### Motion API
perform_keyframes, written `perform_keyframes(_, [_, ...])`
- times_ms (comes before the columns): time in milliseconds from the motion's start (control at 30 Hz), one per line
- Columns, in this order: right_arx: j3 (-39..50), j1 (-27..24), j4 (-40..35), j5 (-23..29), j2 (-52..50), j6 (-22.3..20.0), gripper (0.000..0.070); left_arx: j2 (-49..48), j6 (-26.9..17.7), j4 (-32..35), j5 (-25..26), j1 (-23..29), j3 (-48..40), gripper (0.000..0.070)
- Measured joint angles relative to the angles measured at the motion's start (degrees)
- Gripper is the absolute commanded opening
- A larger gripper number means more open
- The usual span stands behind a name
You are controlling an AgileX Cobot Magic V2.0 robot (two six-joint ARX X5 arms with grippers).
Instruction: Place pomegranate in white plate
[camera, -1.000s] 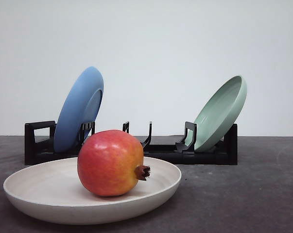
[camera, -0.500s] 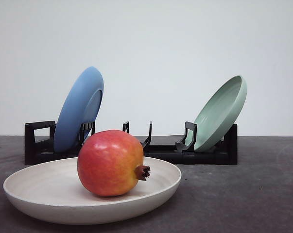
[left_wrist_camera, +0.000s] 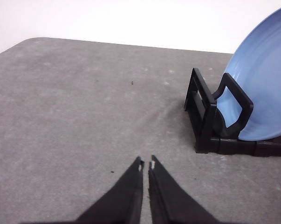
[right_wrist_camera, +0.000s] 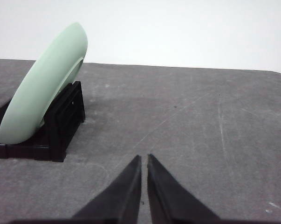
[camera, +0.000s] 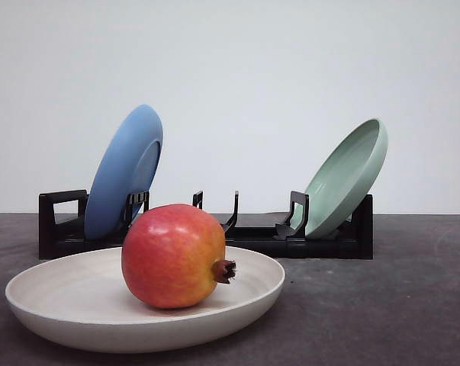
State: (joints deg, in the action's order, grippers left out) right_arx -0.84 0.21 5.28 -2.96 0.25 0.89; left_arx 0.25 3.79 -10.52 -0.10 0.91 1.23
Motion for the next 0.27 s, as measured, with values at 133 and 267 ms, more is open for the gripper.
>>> perform_keyframes(133, [0.0,0.0,0.0,0.0,0.0,0.0,0.0021,0.0,0.0,0.0,0.0,0.0,0.0,0.0])
perform_keyframes(267, [0.0,0.0,0.0,0.0,0.0,0.0,0.0021,0.0,0.0,0.0,0.0,0.0,0.0,0.0])
